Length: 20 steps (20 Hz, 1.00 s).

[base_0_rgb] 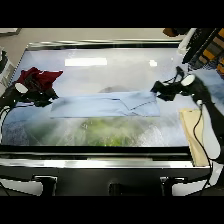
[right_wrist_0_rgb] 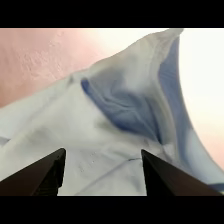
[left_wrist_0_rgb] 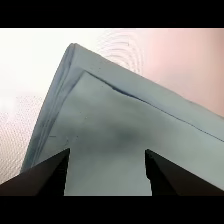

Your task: Fold the clothes and pants, and hang the long-sleeved shirts on hangers.

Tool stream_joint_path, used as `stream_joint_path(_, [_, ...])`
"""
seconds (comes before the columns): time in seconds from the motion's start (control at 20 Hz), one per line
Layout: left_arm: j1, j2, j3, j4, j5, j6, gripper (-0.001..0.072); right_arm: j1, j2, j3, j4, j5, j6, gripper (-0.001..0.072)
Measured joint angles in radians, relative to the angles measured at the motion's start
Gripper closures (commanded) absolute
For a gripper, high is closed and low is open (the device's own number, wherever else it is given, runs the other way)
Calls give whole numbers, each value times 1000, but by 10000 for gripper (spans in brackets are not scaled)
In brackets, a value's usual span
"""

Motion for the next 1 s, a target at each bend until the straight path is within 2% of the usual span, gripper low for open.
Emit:
stream_joint_path(0.05, [0, 6, 16, 9, -14, 0, 172, -37, -2, 27, 1, 40, -8, 134])
stream_joint_path(0.1, [1, 15, 31, 18, -34, 0, 172, -74, -5, 46, 7, 72, -19, 69])
stream_joint_path(0.15, [0, 24, 42, 27, -48, 0, 172, -114, -12, 61, 22, 98, -38, 33])
stream_joint_path(0.2, [1, 35, 50, 32, -60, 0, 172, -150, -24, 70, 45, 125, -62, 23])
stream_joint_path(0.5, [1, 64, 68, 48, -101, 0, 172, -255, -161, 92, 241, 263, -257, 22])
stream_joint_path(0.75, [1, 68, 70, 50, -110, 0, 172, -227, -260, 94, 327, 285, -333, 26])
stream_joint_path(0.9, [1, 68, 70, 50, -111, 0, 172, -193, -294, 96, 372, 296, -349, 67])
stream_joint_path(1.0, [0, 68, 70, 50, -111, 0, 173, -163, -306, 96, 371, 290, -356, 212])
